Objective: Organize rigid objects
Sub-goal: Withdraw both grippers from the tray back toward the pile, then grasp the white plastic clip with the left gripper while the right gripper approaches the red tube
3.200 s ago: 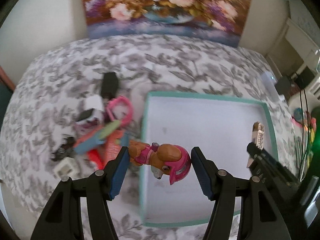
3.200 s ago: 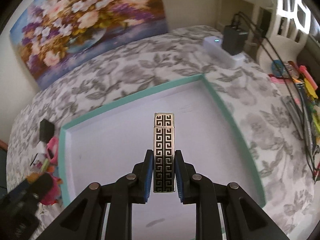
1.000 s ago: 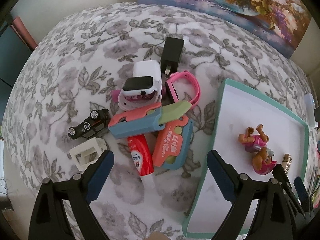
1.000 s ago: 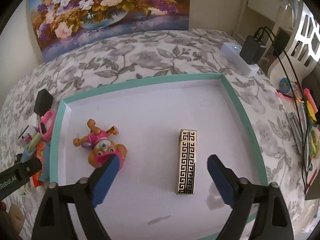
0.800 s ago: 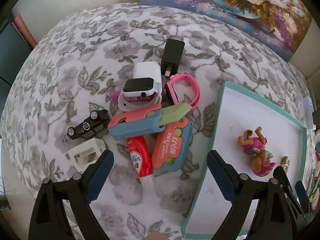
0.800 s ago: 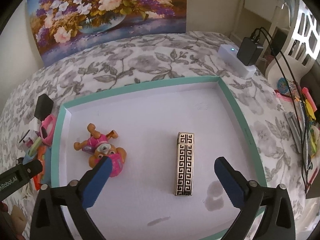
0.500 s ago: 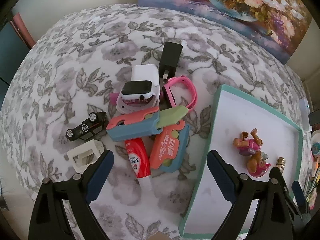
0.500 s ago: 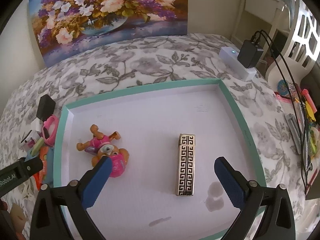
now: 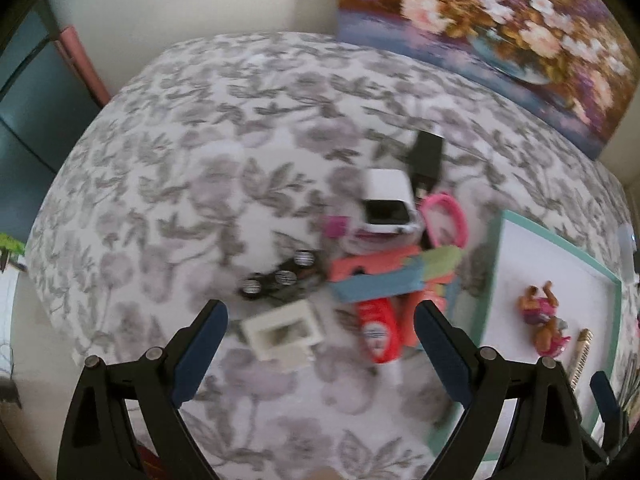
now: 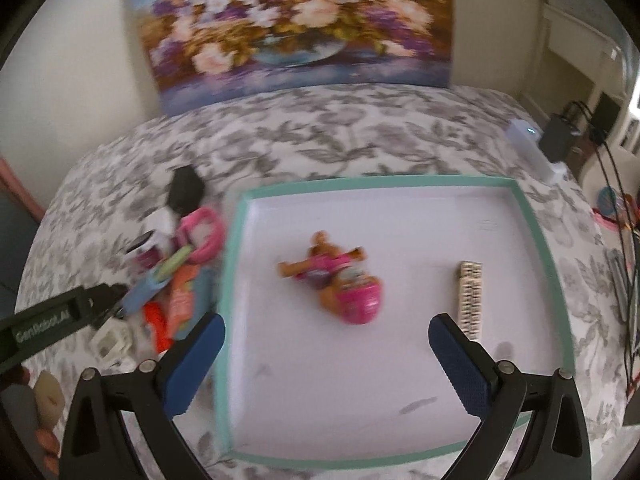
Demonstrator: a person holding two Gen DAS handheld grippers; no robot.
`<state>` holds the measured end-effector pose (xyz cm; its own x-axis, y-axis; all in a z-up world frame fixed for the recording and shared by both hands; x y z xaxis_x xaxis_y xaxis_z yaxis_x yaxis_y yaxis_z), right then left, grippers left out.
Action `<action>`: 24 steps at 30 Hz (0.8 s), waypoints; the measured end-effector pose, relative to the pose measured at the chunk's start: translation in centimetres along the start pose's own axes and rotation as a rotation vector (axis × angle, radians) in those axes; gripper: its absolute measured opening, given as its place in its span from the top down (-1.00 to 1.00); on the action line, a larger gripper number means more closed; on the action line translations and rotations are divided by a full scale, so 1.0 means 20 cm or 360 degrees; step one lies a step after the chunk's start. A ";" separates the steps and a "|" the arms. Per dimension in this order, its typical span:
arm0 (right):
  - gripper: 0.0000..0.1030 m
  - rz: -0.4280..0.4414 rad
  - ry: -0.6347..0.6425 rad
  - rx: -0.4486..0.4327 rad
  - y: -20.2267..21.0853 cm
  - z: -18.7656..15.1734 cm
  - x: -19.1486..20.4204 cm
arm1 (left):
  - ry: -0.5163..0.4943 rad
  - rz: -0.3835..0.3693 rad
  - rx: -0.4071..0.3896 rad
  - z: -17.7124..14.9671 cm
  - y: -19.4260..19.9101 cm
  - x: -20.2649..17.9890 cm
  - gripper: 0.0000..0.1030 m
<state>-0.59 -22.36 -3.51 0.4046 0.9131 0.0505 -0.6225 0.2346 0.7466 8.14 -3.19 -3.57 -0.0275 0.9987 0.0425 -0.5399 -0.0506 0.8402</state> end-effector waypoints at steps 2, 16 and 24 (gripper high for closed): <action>-1.00 0.0028 0.0030 0.0011 0.00 -0.02 0.06 | 0.0024 0.0006 -0.0011 0.00 0.01 0.06 -0.83; -1.00 0.0170 0.0119 0.0121 -0.05 -0.10 0.37 | 0.0209 0.0018 -0.0029 -0.01 0.02 0.42 -0.83; -1.00 0.0254 0.0163 0.0163 -0.10 -0.13 0.52 | 0.0285 -0.0014 0.0082 -0.05 -0.07 0.49 -0.83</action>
Point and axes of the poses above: each gripper's, at about its wrist camera, not at the fingertips, and y roughly against the way its jaws point, x to its left, z to its top, the point moved 2 cm from there along -y, roughly the way its jaws point, and after that the axes turned 13 degrees about -x, right-handed, at the moved point
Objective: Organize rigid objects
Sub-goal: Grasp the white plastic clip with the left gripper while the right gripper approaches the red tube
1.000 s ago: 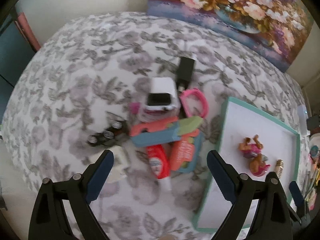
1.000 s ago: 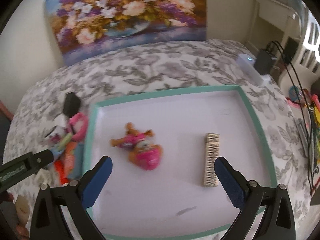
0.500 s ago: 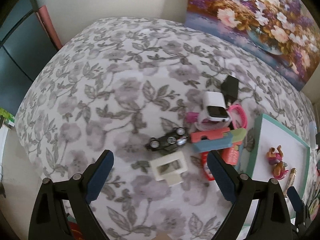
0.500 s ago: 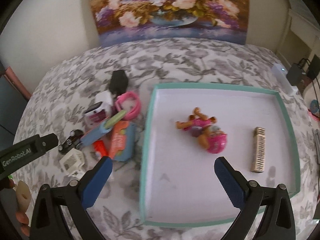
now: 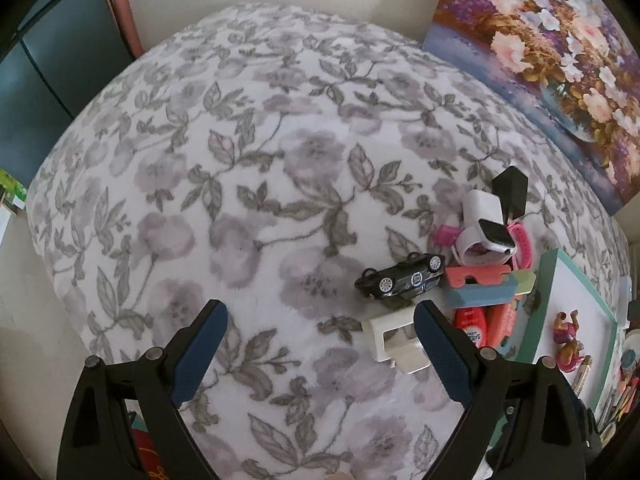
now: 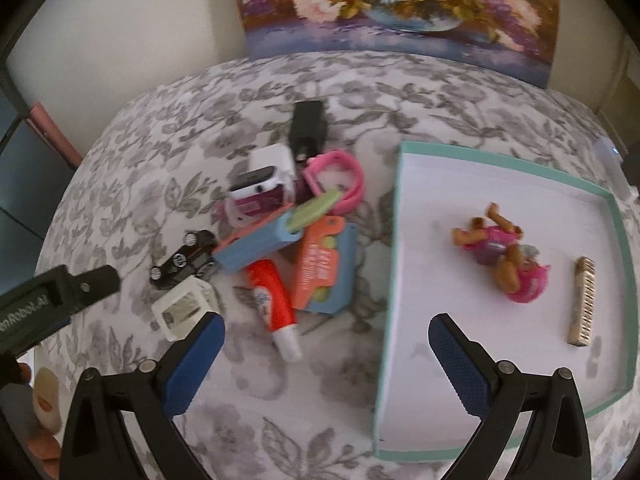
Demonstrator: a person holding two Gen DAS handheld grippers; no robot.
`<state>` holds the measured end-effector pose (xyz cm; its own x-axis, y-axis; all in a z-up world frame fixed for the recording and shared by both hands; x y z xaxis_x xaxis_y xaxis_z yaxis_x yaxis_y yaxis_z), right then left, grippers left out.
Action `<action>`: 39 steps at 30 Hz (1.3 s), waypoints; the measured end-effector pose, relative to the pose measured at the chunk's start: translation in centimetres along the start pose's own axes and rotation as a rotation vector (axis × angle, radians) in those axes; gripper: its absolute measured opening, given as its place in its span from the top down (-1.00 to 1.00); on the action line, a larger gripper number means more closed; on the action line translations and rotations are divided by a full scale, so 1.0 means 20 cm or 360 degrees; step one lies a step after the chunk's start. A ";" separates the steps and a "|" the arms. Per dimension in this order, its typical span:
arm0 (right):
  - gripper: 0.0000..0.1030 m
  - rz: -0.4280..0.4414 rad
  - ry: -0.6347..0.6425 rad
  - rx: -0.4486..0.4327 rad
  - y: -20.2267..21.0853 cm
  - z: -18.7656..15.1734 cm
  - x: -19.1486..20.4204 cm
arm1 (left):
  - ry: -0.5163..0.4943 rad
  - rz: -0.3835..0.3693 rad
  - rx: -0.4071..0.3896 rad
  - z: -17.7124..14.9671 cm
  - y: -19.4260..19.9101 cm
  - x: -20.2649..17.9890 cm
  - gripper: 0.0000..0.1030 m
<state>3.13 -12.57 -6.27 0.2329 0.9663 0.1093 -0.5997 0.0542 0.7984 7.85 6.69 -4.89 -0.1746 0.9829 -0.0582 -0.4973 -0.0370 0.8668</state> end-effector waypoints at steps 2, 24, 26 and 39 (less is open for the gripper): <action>-1.00 -0.0014 0.0019 0.0010 -0.02 0.00 0.02 | -0.0003 -0.0024 0.0027 -0.01 -0.02 -0.02 -0.83; -1.00 -0.0107 0.0075 0.0035 -0.04 -0.01 -0.04 | -0.0088 -0.0112 0.0284 -0.13 -0.25 -0.27 -0.83; -1.00 -0.0112 0.0070 0.0035 -0.04 -0.02 -0.04 | -0.0099 -0.0100 0.0299 -0.14 -0.27 -0.28 -0.83; -1.00 -0.0124 0.0065 0.0048 -0.06 -0.02 -0.05 | -0.0102 -0.0144 0.0320 -0.17 -0.31 -0.31 -0.15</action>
Point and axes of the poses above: each gripper's, at about its wrist camera, not at the fingertips, and y roughly against the way its jaws point, x to its left, z to its top, the point moved 2 cm from there along -y, roughly the way its jaws point, and after that the axes turned 13 degrees about -x, right-handed, at the moved point
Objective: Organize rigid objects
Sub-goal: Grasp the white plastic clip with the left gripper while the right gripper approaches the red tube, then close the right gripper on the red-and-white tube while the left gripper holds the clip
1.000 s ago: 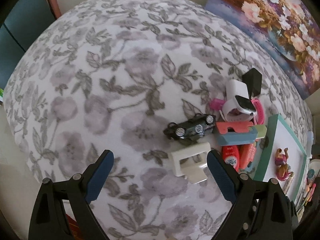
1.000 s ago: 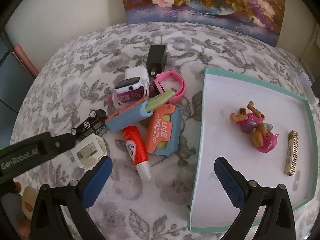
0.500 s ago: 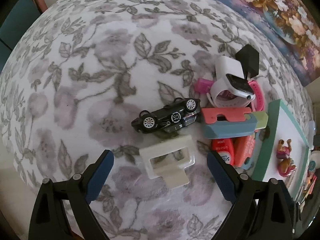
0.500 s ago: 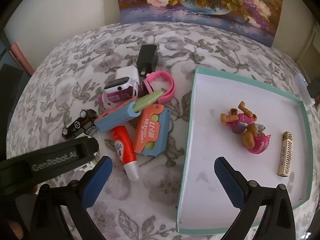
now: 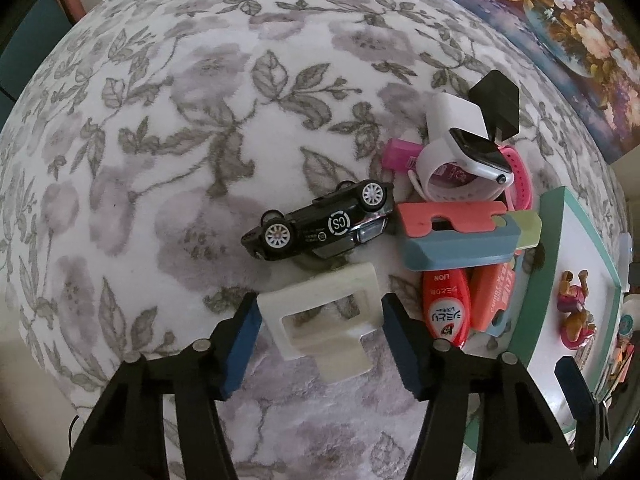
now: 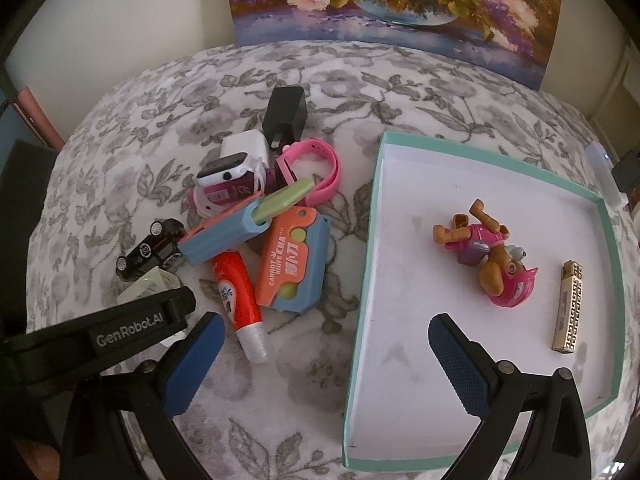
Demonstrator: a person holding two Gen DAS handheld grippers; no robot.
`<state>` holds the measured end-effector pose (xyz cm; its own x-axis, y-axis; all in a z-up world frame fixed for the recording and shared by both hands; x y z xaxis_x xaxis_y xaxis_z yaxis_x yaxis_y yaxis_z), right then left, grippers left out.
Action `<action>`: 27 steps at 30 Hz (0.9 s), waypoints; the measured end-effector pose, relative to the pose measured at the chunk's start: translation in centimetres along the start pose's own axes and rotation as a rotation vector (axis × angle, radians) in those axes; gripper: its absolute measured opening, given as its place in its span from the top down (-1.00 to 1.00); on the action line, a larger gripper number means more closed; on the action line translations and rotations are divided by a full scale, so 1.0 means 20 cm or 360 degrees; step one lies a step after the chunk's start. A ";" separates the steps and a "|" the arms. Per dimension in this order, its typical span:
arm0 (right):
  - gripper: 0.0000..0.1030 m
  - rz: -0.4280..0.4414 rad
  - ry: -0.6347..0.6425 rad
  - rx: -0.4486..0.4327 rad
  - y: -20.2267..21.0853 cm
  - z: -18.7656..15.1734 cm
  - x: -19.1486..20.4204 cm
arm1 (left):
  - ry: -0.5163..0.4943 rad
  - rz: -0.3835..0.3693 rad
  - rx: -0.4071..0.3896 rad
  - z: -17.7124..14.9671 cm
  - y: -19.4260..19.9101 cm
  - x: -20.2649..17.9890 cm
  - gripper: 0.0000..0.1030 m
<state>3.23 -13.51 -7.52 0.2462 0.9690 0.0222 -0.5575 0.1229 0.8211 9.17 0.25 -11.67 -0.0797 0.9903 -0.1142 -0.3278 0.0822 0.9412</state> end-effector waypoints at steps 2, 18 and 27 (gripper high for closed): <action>-1.00 -0.0002 -0.0003 0.0003 0.00 0.00 -0.01 | 0.0010 -0.0013 -0.0006 0.00 0.00 0.00 -0.12; -0.49 0.0160 0.0009 -0.0063 0.00 0.02 0.08 | 0.0167 -0.0101 -0.0185 0.08 0.22 0.15 -0.05; 0.17 0.0242 0.0159 -0.0016 -0.05 -0.02 0.21 | 0.0275 -0.0127 -0.0250 0.11 0.30 0.26 -0.05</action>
Point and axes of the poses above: each gripper's, at about its wrist camera, not at the fingertips, and y roughly against the way its jaws point, x to its left, z to its top, the point moved 2 cm from there along -y, roughly the way its jaws point, and after that the axes turned 13 degrees about -x, right-handed, at the moved point
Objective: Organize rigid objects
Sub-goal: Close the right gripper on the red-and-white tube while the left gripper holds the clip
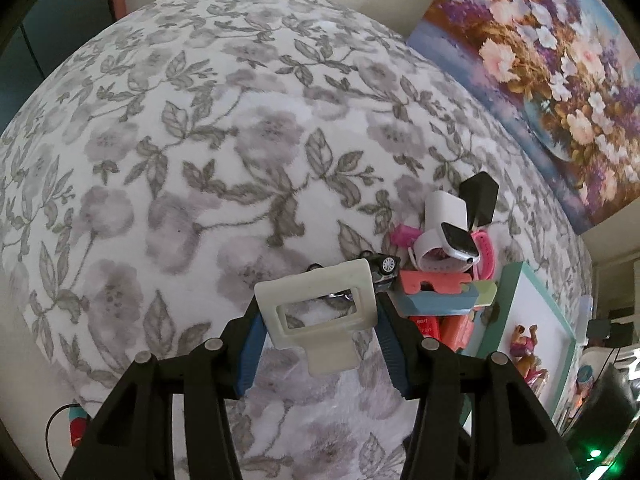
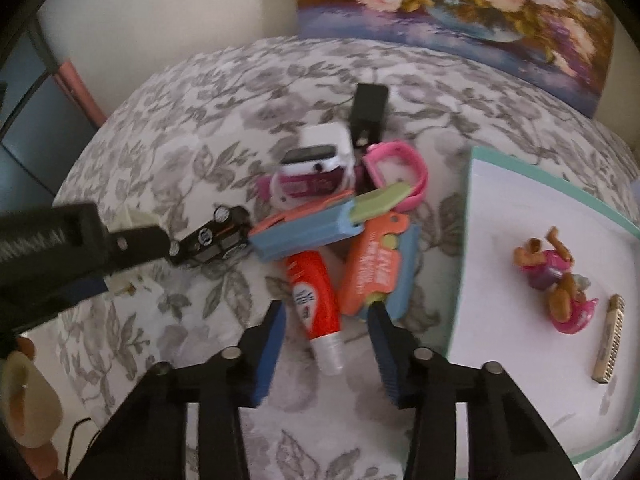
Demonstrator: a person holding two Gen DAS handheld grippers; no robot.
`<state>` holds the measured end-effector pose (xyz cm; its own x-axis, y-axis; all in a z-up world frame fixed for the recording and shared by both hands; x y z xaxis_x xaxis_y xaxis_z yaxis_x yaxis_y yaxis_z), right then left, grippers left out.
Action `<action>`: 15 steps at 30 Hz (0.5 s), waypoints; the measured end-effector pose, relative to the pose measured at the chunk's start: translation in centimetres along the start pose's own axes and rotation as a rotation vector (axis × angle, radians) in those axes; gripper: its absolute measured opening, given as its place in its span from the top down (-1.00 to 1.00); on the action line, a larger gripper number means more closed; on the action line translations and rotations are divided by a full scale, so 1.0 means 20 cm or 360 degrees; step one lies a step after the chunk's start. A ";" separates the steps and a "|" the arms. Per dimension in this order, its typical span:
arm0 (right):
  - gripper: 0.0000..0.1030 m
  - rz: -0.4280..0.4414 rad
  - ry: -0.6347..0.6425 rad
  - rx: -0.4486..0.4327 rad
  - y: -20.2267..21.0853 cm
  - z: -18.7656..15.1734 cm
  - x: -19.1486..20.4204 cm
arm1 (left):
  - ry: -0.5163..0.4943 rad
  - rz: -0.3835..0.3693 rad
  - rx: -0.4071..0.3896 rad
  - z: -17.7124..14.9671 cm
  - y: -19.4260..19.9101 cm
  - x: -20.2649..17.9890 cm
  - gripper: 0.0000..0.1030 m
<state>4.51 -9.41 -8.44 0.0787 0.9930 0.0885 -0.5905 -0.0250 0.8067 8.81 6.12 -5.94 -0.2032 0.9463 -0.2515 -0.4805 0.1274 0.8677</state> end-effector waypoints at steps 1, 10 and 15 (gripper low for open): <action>0.20 -0.0002 0.0019 -0.0007 0.00 0.00 0.01 | 0.0006 -0.0001 0.0001 0.00 0.00 0.00 -0.05; 0.37 0.0048 0.0104 -0.0008 0.00 0.00 0.09 | 0.0059 -0.0026 0.0013 0.00 -0.01 0.02 -0.05; 0.38 0.0073 0.0122 -0.0025 0.01 0.01 0.12 | 0.0083 -0.0030 0.0013 0.00 0.00 0.04 -0.05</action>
<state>4.72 -7.09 -7.95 -0.0102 0.9968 0.0799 -0.6047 -0.0697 0.7934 8.74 6.79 -6.15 -0.2384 0.9269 -0.2898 -0.4779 0.1478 0.8659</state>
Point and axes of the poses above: each gripper's, at about its wrist camera, not at the fingertips, and y roughly against the way its jaws point, x to its left, z to its top, the point moved 2 cm from there along -y, roughly the way its jaws point, and after that the axes turned 13 degrees about -x, right-handed, at the moved point
